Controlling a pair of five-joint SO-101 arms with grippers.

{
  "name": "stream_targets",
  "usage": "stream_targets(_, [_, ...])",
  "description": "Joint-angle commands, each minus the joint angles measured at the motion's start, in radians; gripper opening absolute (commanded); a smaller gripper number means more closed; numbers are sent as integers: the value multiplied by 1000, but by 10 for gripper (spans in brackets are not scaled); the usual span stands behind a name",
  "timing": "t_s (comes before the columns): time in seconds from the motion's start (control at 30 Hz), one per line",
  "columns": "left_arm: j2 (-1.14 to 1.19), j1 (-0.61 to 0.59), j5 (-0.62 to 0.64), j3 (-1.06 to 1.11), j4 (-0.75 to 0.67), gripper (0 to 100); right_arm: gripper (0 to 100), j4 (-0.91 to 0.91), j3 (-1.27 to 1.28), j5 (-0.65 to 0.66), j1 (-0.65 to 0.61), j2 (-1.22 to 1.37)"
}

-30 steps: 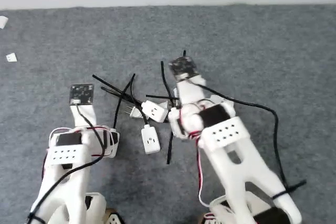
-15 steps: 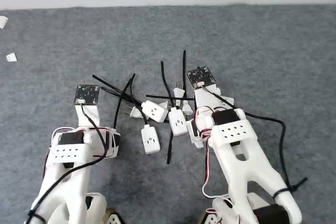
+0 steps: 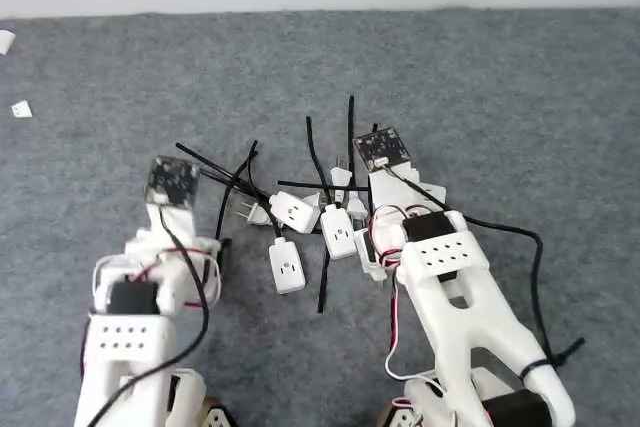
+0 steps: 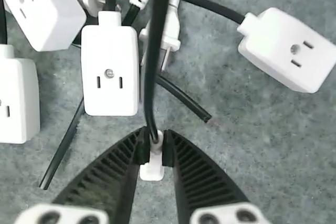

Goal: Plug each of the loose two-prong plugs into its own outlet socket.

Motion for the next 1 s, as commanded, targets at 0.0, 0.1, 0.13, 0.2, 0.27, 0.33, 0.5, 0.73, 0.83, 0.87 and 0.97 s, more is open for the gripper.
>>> stream_targets(0.0, [-35,20,-12,27,12,221,8,-12,-6,11,-8,7])
stream_targets(0.1, [21,-5,-17,21,11,221,8,-12,-6,11,-8,7])
stream_targets(0.13, [48,-9,-20,12,11,223,8,-12,-6,11,-8,7])
stream_targets(0.2, [109,-11,-40,-5,8,223,8,-12,-6,11,-8,7])
stream_targets(0.27, [175,-11,-55,-10,-37,223,8,-16,3,9,-8,7])
stream_targets(0.33, [238,-12,-64,-28,-63,223,8,-36,15,9,-10,7])
stream_targets(0.5, [391,-12,-63,-117,-60,221,8,-48,20,9,-10,7])
stream_targets(0.73, [526,-3,-69,-206,-3,73,8,-47,20,9,-8,7])
stream_targets(0.83, [571,-2,-87,-232,14,41,8,-47,20,9,-10,7])
stream_targets(0.87, [585,-2,-95,-240,21,41,8,-47,20,9,-10,7])
stream_targets(0.97, [609,-2,-95,-259,44,35,8,-45,20,9,-7,7])
